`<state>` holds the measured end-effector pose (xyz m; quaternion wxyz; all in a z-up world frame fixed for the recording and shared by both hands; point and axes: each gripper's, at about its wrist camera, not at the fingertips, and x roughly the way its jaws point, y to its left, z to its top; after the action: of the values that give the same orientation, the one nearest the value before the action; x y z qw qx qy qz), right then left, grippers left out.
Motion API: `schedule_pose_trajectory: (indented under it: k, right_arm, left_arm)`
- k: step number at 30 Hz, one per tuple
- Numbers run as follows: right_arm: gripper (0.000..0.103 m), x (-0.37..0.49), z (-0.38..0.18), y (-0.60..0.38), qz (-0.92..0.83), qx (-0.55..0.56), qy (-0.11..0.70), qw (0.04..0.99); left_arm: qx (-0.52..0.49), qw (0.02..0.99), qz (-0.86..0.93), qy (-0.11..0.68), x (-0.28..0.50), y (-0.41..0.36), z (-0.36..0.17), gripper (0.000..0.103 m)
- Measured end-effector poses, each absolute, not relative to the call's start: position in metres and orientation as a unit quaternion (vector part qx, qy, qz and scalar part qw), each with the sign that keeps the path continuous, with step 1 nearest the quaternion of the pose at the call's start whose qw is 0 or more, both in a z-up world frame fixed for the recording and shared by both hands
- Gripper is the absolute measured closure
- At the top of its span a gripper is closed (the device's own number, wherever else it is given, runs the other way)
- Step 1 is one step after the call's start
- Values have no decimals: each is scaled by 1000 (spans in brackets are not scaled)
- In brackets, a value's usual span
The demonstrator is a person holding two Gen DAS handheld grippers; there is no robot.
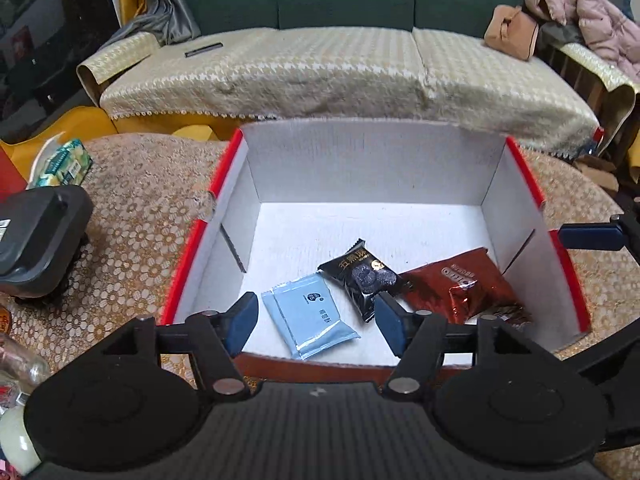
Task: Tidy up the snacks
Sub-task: 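Open both tools to drop the packets into the red box, then move both tools back over the remaining snacks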
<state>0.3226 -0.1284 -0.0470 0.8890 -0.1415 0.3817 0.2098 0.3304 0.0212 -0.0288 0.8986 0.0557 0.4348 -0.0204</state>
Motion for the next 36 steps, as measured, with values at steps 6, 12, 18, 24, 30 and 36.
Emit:
schedule_pose_trajectory:
  k: [6, 12, 18, 24, 30, 36]
  right_arm:
    - [0, 306, -30, -137, 210, -124, 374, 895]
    - [0, 283, -10, -146, 218, -103, 362, 900]
    - [0, 256, 10, -152, 235, -82, 347, 905]
    - [0, 225, 21, -156, 251, -50, 337, 906]
    - [0, 193, 20, -152, 272, -33, 338, 901]
    - [0, 167, 9, -145, 287, -22, 351, 891]
  left_arm:
    - [43, 908, -21, 415, 309, 27, -7, 31]
    - [31, 919, -28, 392, 281, 30, 16, 24]
    - [26, 930, -39, 365, 247, 31, 37, 20]
    - [14, 939, -45, 339, 205, 39, 52, 15]
    - [-1, 944, -46, 328, 164, 56, 54, 7]
    - [-16, 938, -31, 345, 134, 84, 39, 6]
